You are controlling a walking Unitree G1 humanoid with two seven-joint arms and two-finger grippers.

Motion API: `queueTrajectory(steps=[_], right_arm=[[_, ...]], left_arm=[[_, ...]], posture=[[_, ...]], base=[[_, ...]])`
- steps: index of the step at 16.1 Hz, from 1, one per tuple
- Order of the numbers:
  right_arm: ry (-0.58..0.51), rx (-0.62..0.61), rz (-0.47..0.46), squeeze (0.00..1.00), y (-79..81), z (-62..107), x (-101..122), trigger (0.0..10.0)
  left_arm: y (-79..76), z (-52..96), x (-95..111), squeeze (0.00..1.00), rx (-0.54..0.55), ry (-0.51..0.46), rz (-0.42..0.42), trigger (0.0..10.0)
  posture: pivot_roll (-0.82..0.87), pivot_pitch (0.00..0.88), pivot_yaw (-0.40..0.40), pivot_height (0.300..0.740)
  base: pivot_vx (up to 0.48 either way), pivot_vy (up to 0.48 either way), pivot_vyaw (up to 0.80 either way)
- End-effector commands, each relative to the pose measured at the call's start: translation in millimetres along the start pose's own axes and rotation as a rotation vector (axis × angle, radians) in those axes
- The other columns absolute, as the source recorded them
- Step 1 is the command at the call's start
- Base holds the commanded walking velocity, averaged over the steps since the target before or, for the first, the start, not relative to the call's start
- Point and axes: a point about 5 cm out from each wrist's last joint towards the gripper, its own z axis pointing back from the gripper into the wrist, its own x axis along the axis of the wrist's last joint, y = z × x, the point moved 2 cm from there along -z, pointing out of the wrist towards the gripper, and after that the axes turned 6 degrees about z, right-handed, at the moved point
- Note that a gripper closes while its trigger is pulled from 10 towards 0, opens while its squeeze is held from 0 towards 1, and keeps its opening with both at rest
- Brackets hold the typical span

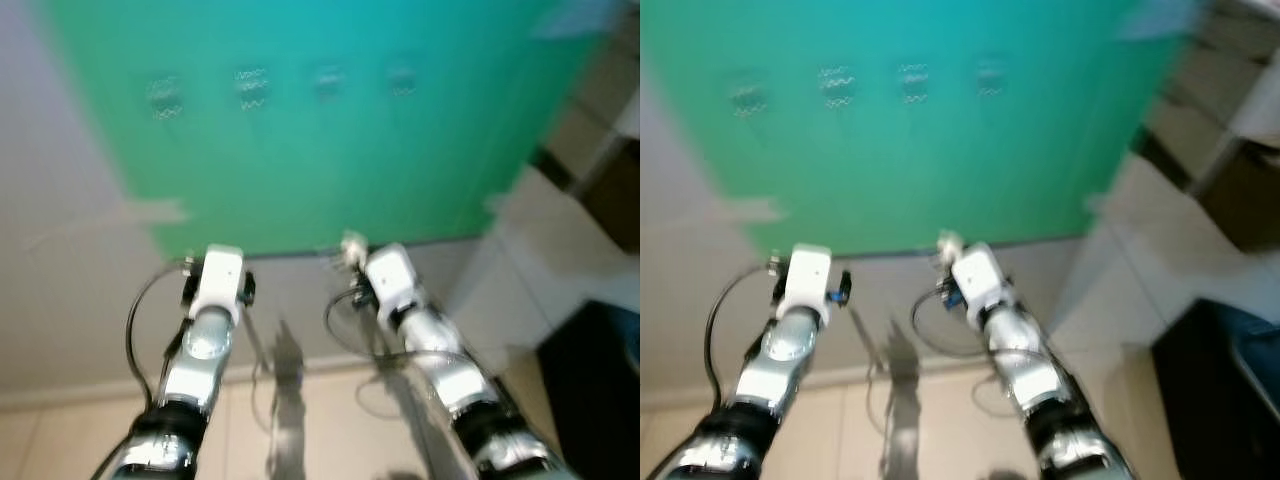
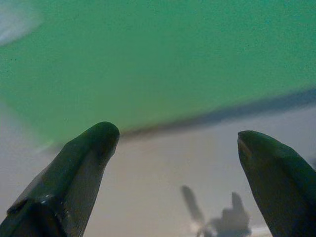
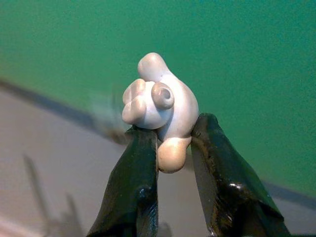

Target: Hang keys on a hook

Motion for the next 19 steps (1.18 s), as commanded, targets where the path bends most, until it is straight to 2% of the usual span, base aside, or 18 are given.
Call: queueTrajectory(steps=[1, 2, 4, 6, 8, 9, 10, 13, 15, 16, 19], right_arm=[[-0.032, -0.018, -0.003, 0.00, -7.2, -4.0, 11.3, 0.0], [-0.073, -0.015, 0.005, 0.00, -12.8, -7.0, 23.4, 0.0], [-0.119, -0.015, 0.028, 0.00, -20.9, -9.3, 36.4, 0.0], [-0.102, -0.015, 0.036, 0.00, -24.7, -9.7, 32.9, 0.0], [-0.080, -0.019, 0.057, 0.00, -30.9, -9.8, 27.0, 0.0], [-0.073, -0.027, 0.060, 0.00, -37.1, -11.3, 27.6, 0.0], [-0.079, -0.037, 0.069, 0.00, -45.4, -15.8, 32.7, 0.0], [-0.115, -0.048, 0.081, 0.00, -58.6, -26.2, 49.6, 0.0], [-0.158, -0.060, 0.092, 0.00, -70.4, -35.4, 68.2, 0.0], [-0.186, -0.066, 0.105, 0.00, -77.6, -40.7, 80.4, 0.0], [-0.222, -0.068, 0.126, 0.00, -85.5, -47.6, 97.2, 0.0]], left_arm=[[-3.6, 3.2, -4.0, 0.00, -0.012, 0.002, -0.009, 10.0], [-5.8, 3.7, -3.4, 0.00, -0.029, -0.003, -0.009, 10.0], [-18.7, 9.9, 6.9, 0.00, -0.160, -0.039, 0.000, 10.0], [-17.4, 18.2, 17.8, 0.00, -0.252, -0.053, 0.015, 10.0], [-14.3, 32.0, 19.7, 0.00, -0.326, -0.078, -0.007, 10.0], [-16.1, 37.0, 22.6, 0.00, -0.355, -0.097, -0.007, 10.0], [-24.5, 44.4, 32.2, 0.00, -0.409, -0.146, 0.019, 10.0], [-30.0, 51.1, 38.9, 0.00, -0.440, -0.190, 0.015, 10.0], [-32.2, 53.4, 43.2, 0.00, -0.430, -0.267, 0.005, 10.0], [-31.9, 51.7, 42.0, 0.00, -0.411, -0.284, 0.023, 10.0], [-33.5, 49.1, 36.3, 0.00, -0.414, -0.267, 0.084, 10.0]], posture=[[-0.11, 0.000, 0.017, 0.723], [-0.11, 0.000, 0.017, 0.723], [-0.12, 0.000, 0.019, 0.723], [-0.11, 0.000, 0.021, 0.723], [-0.10, 0.000, 0.023, 0.723], [-0.09, 0.000, 0.020, 0.723], [-0.08, 0.000, 0.010, 0.723], [-0.07, 0.000, 0.001, 0.723], [-0.07, 0.000, -0.008, 0.723], [-0.08, 0.000, -0.015, 0.723], [-0.08, 0.000, -0.021, 0.723]], base=[[0.000, 0.000, 0.00], [0.000, 0.000, 0.00], [0.000, 0.000, 0.00], [0.000, 0.000, 0.00], [0.000, 0.000, 0.00], [0.000, 0.000, 0.00], [0.000, 0.000, 0.00], [0.000, 0.000, 0.00], [0.000, 0.000, 0.00], [0.000, 0.000, 0.00], [0.000, 0.000, 0.00]])
